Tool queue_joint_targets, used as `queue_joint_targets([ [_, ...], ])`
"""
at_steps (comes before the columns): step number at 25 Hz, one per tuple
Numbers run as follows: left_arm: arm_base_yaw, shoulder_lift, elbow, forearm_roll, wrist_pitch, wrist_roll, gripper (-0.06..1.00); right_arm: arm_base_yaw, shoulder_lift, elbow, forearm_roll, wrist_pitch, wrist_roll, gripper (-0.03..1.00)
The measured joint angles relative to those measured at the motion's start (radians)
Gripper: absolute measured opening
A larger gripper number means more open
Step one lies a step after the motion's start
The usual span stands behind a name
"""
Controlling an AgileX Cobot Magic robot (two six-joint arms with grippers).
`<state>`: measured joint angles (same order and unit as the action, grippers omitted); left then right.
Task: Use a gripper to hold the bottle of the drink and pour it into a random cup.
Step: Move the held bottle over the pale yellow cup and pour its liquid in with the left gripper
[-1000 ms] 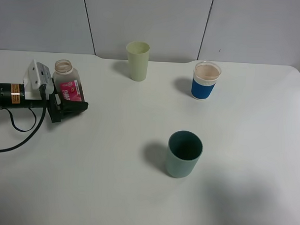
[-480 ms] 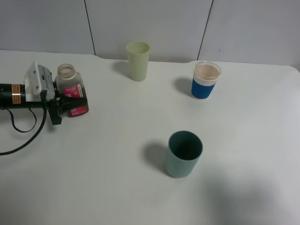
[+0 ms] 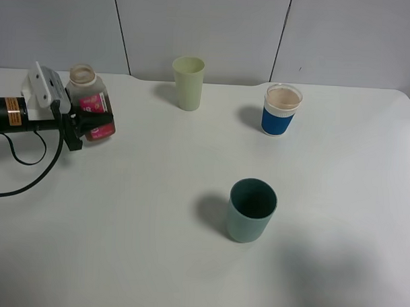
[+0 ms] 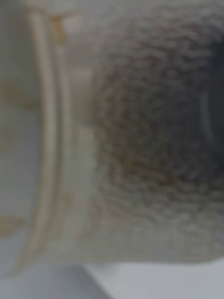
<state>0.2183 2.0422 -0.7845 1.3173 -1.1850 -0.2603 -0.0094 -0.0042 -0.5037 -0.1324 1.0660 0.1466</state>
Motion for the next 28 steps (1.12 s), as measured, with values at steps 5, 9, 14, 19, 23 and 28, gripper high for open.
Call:
queue_joint_targets([
  [5,0.0,-0.086,0.001,-0.1,-0.001,-0.064,0.36,0.0,0.0,0.0,0.0,0.0,0.0,1.0],
  [9,0.0,-0.121,0.001,-0.162,-0.001,-0.124,0.36,0.0,0.0,0.0,0.0,0.0,0.0,1.0],
  [14,-0.006,-0.169,0.001,-0.243,0.028,-0.222,0.36,0.0,0.0,0.0,0.0,0.0,0.0,1.0],
  [19,-0.069,-0.183,0.001,-0.394,0.123,-0.252,0.36,0.0,0.0,0.0,0.0,0.0,0.0,1.0],
  [23,-0.149,-0.183,0.001,-0.554,0.181,-0.221,0.35,0.0,0.0,0.0,0.0,0.0,0.0,1.0],
  [28,-0.225,-0.183,0.002,-0.749,0.279,-0.097,0.35,0.0,0.0,0.0,0.0,0.0,0.0,1.0],
])
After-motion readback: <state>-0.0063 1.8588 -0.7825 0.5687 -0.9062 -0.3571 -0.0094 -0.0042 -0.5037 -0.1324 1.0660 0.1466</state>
